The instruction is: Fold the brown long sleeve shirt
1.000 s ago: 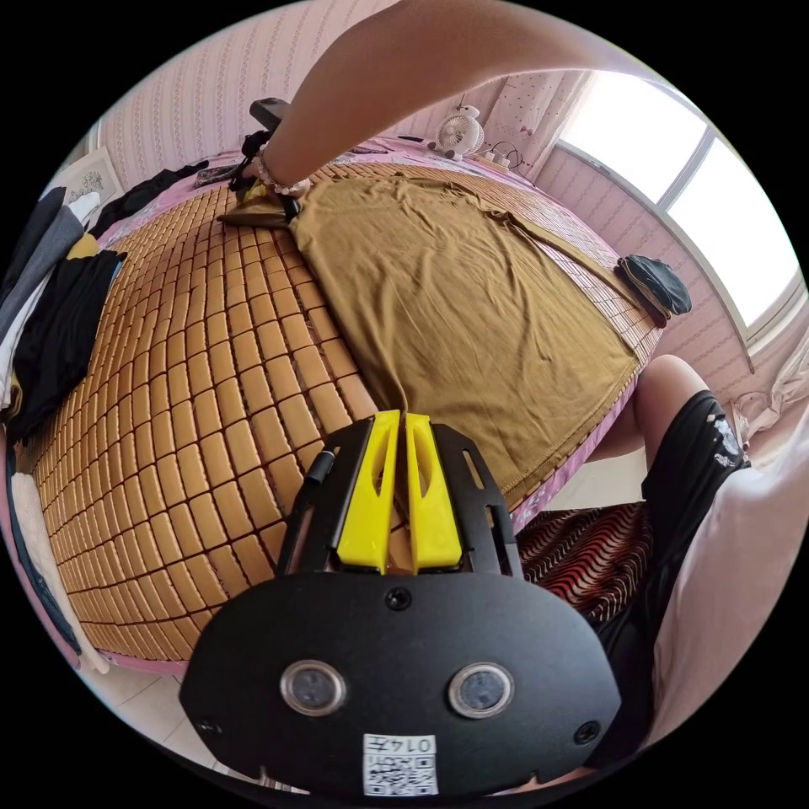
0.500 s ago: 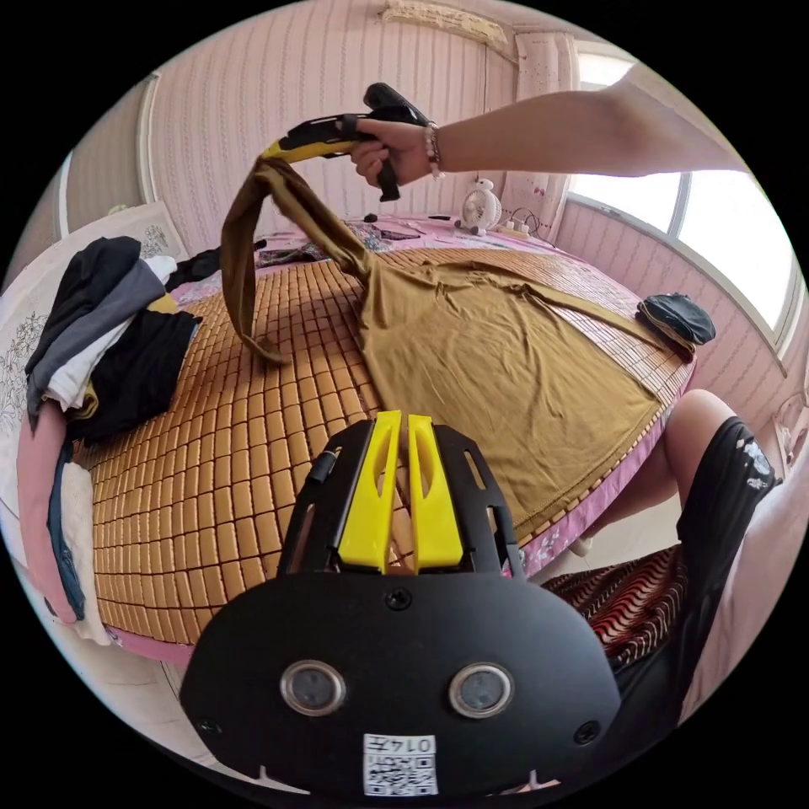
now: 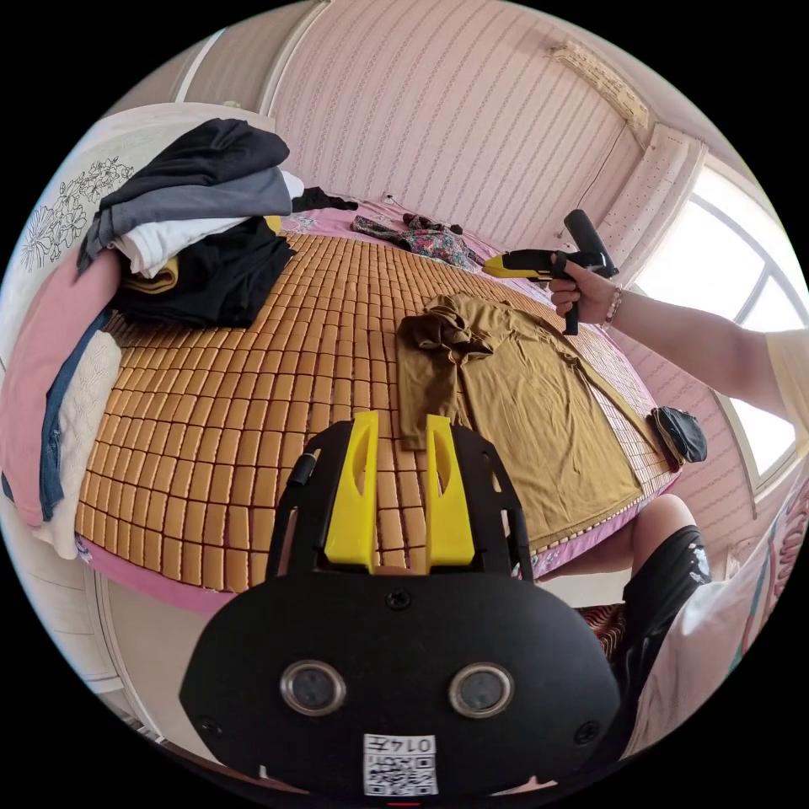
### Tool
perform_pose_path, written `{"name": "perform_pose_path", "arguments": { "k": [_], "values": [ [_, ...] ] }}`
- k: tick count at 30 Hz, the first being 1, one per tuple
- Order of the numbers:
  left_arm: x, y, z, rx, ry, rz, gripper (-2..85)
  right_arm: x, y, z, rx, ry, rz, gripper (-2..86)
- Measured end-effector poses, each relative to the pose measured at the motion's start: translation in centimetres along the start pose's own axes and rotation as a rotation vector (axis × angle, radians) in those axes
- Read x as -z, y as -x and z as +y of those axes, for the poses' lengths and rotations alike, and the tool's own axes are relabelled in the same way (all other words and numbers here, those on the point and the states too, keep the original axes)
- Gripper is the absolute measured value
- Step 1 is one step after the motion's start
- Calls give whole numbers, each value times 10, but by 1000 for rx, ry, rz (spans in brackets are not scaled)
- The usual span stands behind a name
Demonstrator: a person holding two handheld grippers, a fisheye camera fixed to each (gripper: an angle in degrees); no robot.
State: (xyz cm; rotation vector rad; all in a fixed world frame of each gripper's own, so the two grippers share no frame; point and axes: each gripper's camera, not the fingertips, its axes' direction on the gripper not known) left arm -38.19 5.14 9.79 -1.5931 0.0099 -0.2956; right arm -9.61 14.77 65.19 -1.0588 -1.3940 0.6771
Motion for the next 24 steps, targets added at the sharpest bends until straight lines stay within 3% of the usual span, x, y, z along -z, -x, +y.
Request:
{"name": "perform_pose_path", "arguments": {
  "k": [3,7,12,13,18,24],
  "values": [
    [-32,-15,-15,-37,47,-22,73,1,-4,3,-12,-3,7,73],
    [-85,-21,-33,-13,242,-61,51,-4,-10,7,-19,28,48,70],
    [-91,-26,-39,-119,316,-106,10,-18,-30,11,-112,-1,97,64],
    [-88,-25,-41,-140,339,-54,-1,-21,-33,11,-126,-6,95,63],
    [-25,10,-41,-120,267,-298,21,-50,-29,-1,-106,47,130,59],
    [41,81,-26,92,210,-518,47,-86,-22,-23,-122,33,161,58]
  ]
}}
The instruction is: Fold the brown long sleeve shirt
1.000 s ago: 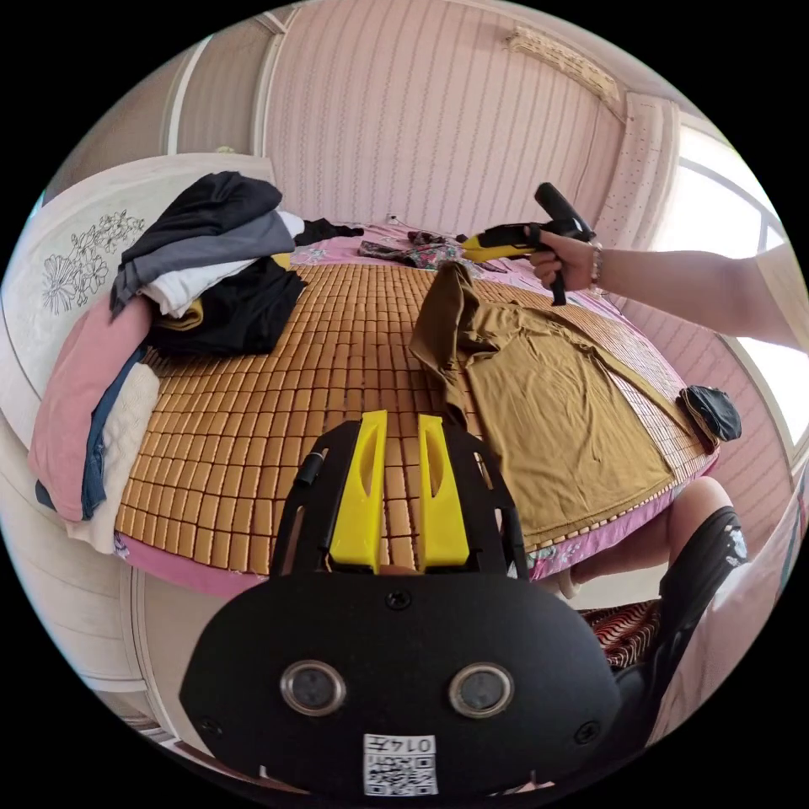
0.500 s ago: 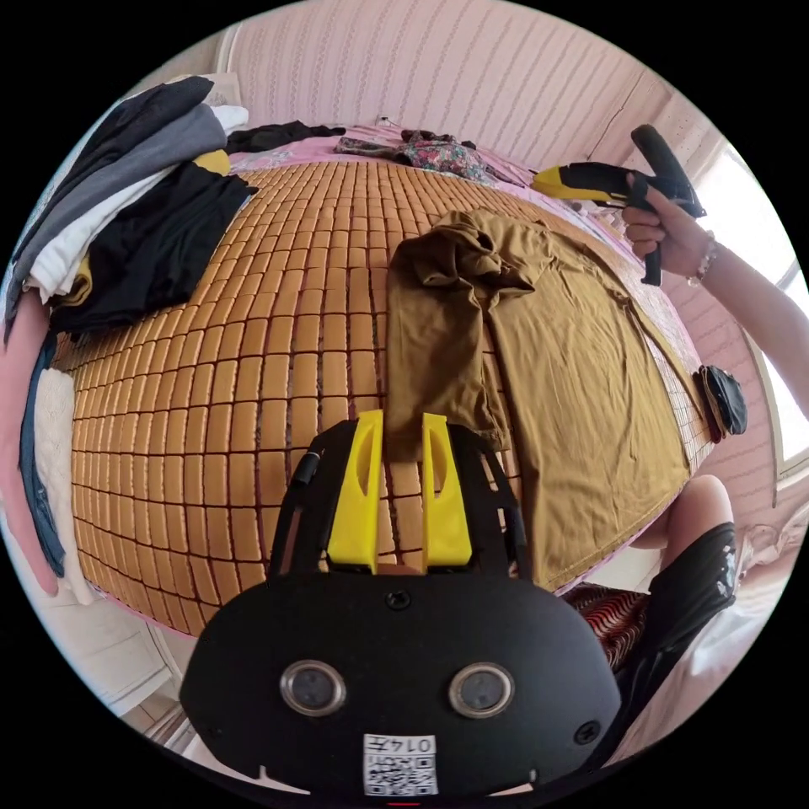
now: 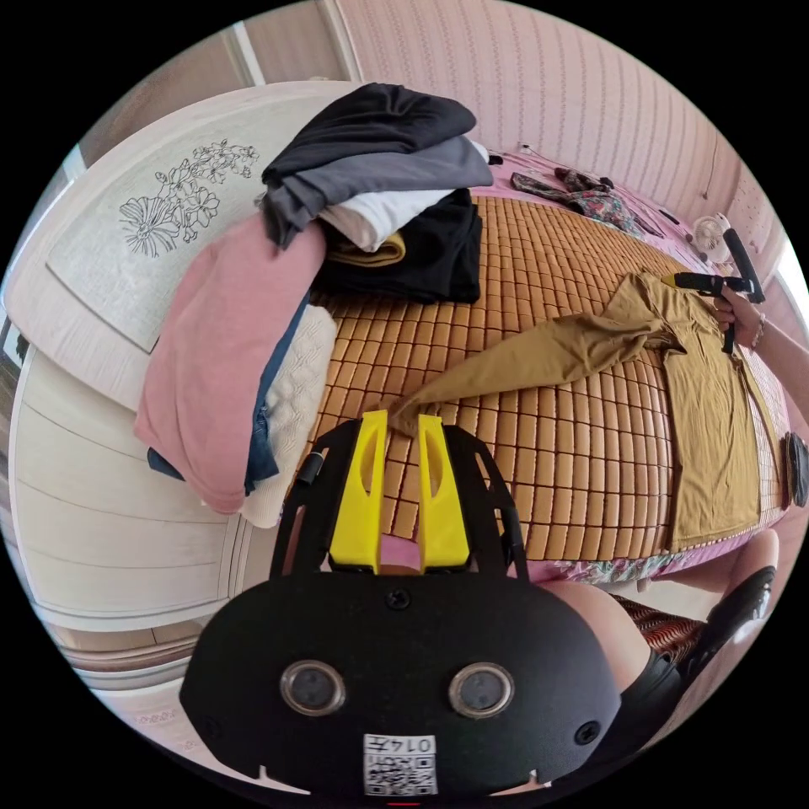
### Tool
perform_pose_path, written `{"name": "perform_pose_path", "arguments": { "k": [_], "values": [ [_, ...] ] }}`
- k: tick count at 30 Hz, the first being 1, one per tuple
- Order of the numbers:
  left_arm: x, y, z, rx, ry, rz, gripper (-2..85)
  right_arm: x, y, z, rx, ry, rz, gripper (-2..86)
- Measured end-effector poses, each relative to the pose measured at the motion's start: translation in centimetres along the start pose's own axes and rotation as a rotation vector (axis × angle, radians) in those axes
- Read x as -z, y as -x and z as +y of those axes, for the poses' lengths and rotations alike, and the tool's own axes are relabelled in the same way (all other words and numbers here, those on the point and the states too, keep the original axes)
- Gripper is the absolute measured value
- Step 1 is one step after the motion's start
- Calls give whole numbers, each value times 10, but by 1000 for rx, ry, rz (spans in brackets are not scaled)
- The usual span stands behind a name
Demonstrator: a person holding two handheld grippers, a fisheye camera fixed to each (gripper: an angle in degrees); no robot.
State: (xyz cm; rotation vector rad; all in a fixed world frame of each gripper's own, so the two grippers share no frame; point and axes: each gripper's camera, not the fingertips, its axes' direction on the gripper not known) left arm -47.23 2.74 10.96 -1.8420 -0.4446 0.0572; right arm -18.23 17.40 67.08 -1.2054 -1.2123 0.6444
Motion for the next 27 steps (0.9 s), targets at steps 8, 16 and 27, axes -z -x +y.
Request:
{"name": "perform_pose_path", "arguments": {
  "k": [8,16,27],
  "values": [
    [-28,9,18,144,23,87,74,-80,31,-30,-24,77,200,33],
    [-35,22,14,211,-17,186,79,-93,70,-56,84,6,389,12],
    [-50,-12,-11,-128,39,24,74,-107,64,-49,-18,46,376,4]
  ]
}}
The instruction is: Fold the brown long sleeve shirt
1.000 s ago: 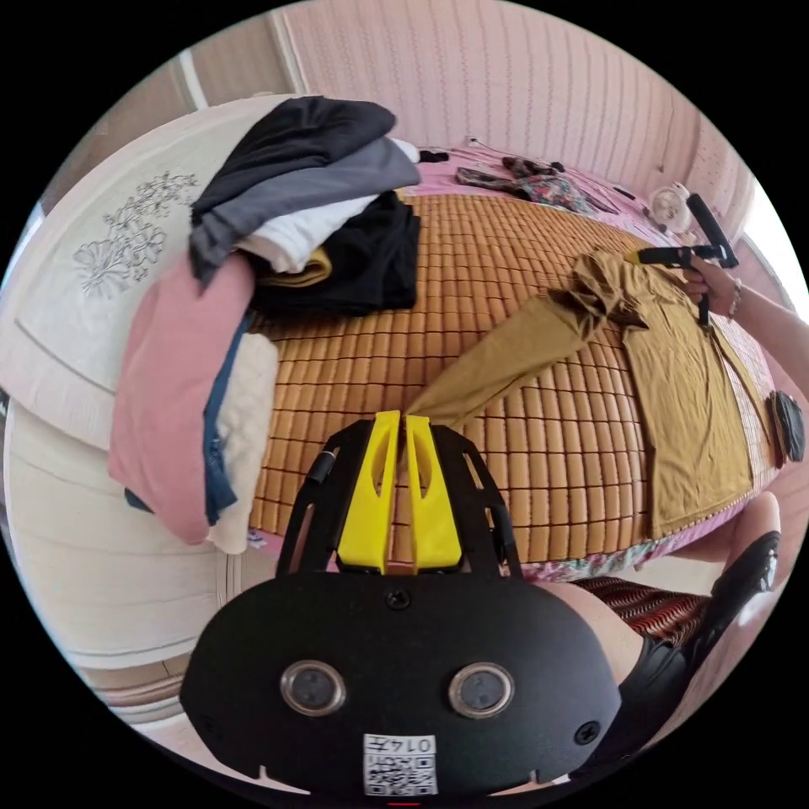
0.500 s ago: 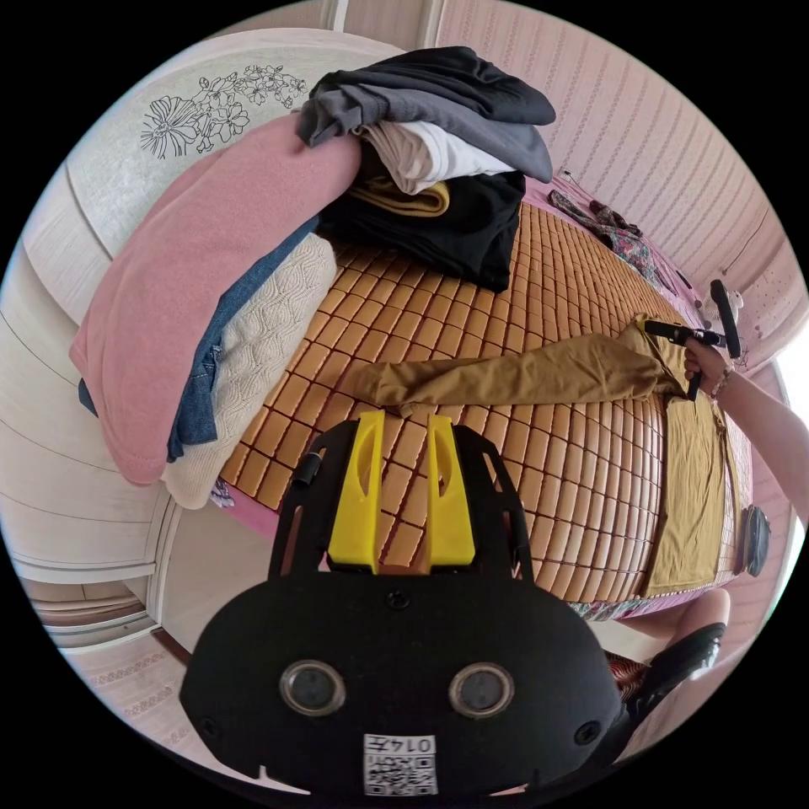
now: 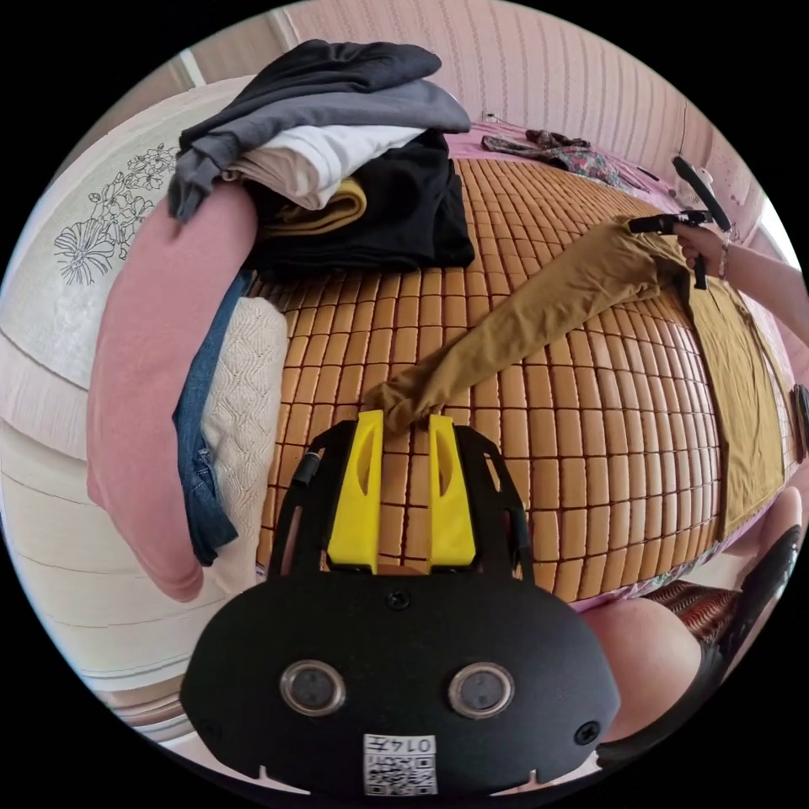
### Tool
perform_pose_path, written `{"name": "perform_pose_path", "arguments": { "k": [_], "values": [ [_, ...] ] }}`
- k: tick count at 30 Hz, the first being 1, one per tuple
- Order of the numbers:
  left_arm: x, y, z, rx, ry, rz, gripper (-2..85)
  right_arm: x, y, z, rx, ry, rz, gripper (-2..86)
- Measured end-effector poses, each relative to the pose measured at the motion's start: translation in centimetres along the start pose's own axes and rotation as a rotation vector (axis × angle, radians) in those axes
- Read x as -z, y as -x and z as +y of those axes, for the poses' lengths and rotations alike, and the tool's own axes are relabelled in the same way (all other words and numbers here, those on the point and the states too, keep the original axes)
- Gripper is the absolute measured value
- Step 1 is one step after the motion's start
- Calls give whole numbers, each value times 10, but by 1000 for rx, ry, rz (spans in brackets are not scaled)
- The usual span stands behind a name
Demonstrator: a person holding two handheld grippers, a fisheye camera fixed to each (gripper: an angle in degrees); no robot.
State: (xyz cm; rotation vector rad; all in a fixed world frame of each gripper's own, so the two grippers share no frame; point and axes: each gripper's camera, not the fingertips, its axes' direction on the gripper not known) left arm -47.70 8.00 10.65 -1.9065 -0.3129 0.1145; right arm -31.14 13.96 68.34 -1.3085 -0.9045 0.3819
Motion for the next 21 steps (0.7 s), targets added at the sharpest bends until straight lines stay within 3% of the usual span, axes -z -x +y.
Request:
{"name": "perform_pose_path", "arguments": {
  "k": [6,9,13,16,21],
  "values": [
    [13,-6,-7,-166,65,18,25,8,5,-1,33,42,-8,4],
    [57,5,-5,-198,22,118,23,14,7,3,52,29,5,4],
    [84,59,3,114,-138,152,39,18,6,9,24,24,-23,4],
    [59,85,10,298,-74,229,51,22,7,11,15,27,-24,4],
    [33,76,14,357,-69,293,59,28,19,15,82,46,33,5]
  ]
}}
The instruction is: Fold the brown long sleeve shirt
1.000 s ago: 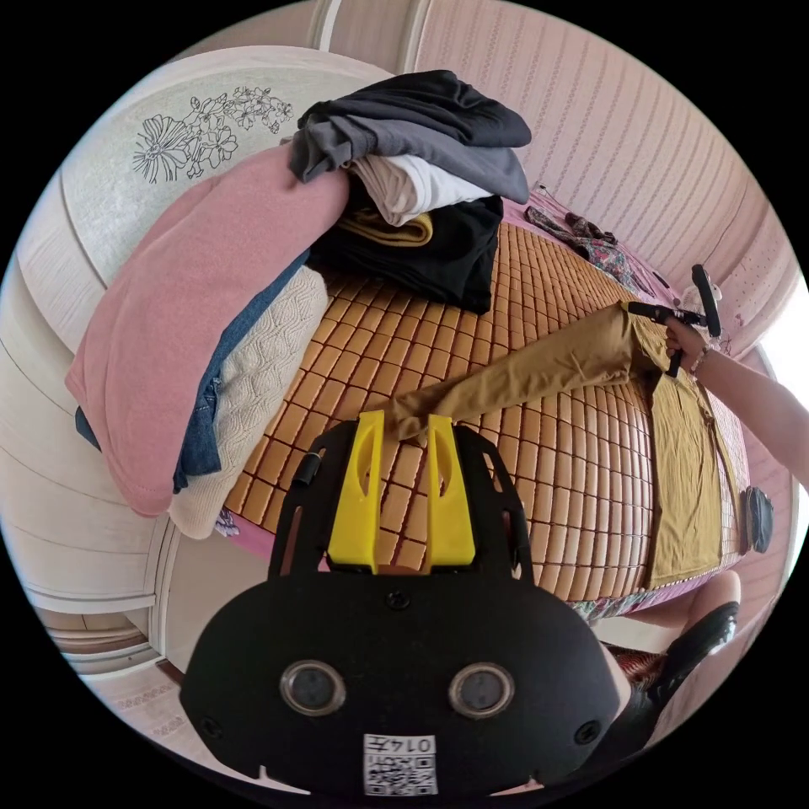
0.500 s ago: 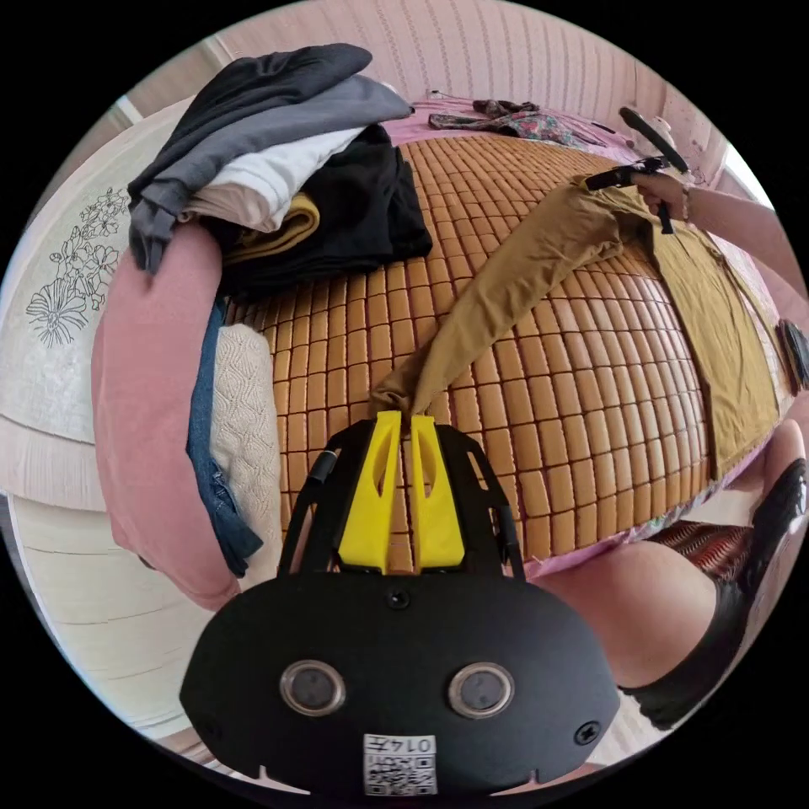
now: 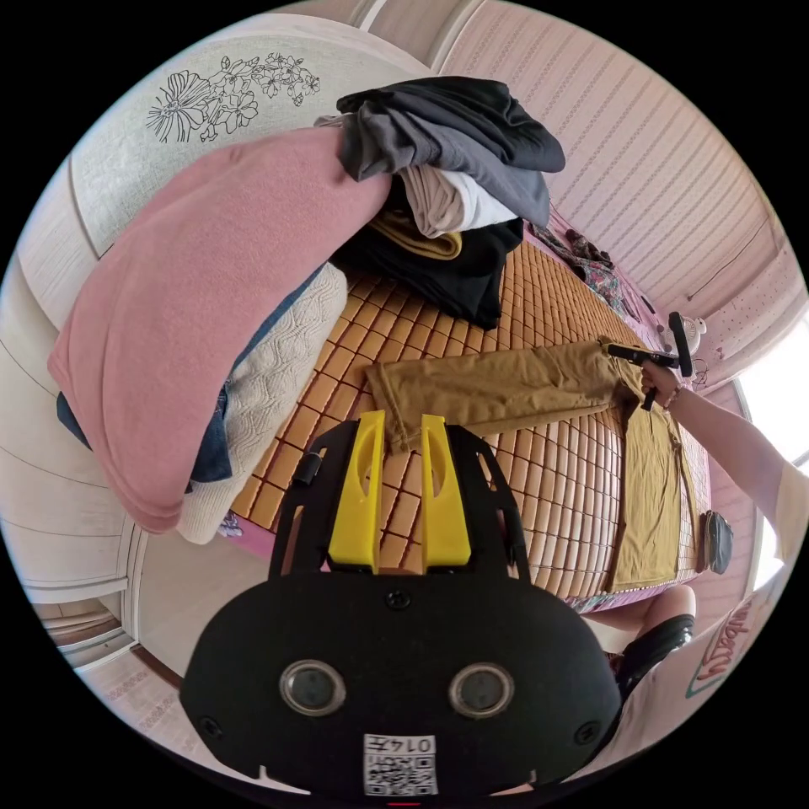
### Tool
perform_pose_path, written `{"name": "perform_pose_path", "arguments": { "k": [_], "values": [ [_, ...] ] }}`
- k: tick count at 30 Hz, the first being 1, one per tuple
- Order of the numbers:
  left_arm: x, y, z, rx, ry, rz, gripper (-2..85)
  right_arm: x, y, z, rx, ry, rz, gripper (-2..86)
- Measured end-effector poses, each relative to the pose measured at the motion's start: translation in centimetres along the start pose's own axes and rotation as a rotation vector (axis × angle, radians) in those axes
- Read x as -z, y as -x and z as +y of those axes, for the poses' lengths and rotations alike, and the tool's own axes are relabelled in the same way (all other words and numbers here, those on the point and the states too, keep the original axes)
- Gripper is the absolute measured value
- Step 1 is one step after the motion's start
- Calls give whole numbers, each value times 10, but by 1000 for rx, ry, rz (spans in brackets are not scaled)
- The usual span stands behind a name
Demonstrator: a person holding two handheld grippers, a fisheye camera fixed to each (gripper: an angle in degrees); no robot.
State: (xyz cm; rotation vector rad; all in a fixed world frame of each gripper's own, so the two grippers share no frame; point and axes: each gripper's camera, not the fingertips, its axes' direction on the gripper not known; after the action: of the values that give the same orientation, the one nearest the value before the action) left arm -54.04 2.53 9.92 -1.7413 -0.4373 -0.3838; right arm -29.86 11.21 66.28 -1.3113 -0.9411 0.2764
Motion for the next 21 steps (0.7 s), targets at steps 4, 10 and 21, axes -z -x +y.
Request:
{"name": "perform_pose_path", "arguments": {
  "k": [4,10,21],
  "values": [
    [-32,-6,-8,36,50,-39,66,6,1,6,-4,-4,13,7],
    [-33,-20,-10,-47,42,-198,23,20,-4,7,-13,30,3,20],
    [-11,-18,-6,-22,-73,-134,32,119,-53,41,-87,-234,-172,67]
  ]
}}
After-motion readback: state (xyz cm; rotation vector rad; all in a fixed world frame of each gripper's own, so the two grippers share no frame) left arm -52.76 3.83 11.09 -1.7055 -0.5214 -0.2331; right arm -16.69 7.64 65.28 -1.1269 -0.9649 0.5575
